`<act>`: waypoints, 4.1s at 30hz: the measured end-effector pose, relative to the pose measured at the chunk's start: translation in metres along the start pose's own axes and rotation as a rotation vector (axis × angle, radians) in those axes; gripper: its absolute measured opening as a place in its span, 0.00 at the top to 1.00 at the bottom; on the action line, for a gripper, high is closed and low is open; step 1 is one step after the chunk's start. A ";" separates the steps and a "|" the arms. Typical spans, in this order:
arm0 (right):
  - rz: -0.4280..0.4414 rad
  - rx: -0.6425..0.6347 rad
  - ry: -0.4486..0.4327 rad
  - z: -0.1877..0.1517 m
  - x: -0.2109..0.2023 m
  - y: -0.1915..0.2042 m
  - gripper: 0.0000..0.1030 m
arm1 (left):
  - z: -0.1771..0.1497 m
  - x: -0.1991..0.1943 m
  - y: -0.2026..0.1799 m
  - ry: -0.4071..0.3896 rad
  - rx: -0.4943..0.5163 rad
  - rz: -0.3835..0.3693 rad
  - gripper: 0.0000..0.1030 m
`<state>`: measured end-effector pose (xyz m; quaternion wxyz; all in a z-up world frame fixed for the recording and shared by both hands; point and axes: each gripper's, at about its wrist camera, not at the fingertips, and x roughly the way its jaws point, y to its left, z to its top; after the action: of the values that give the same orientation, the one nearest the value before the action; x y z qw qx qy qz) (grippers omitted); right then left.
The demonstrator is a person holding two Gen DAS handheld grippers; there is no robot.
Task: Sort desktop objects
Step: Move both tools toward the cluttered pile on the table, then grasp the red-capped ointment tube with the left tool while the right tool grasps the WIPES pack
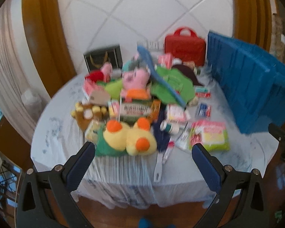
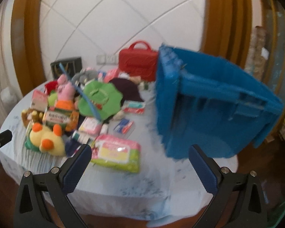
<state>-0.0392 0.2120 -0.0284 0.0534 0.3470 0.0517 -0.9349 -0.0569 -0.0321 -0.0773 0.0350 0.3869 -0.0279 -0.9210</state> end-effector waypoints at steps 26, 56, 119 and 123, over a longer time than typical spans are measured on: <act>-0.080 0.049 0.326 -0.033 0.152 0.036 0.19 | -0.046 0.209 -0.024 0.402 0.096 -0.293 0.39; 0.066 -0.182 0.325 -0.019 0.211 0.044 0.16 | -0.048 0.226 -0.020 0.385 -0.022 -0.230 0.72; 0.442 -0.285 0.470 -0.032 0.303 0.047 0.00 | -0.063 0.205 -0.019 0.375 -0.097 -0.088 0.88; 0.335 -0.179 0.542 -0.042 0.291 0.051 0.02 | -0.070 0.191 -0.024 0.405 -0.062 -0.135 0.89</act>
<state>-0.2242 0.1491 -0.2536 0.2209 0.5808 0.0882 -0.7785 -0.1412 -0.0262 -0.2643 -0.0098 0.5639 0.0338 -0.8251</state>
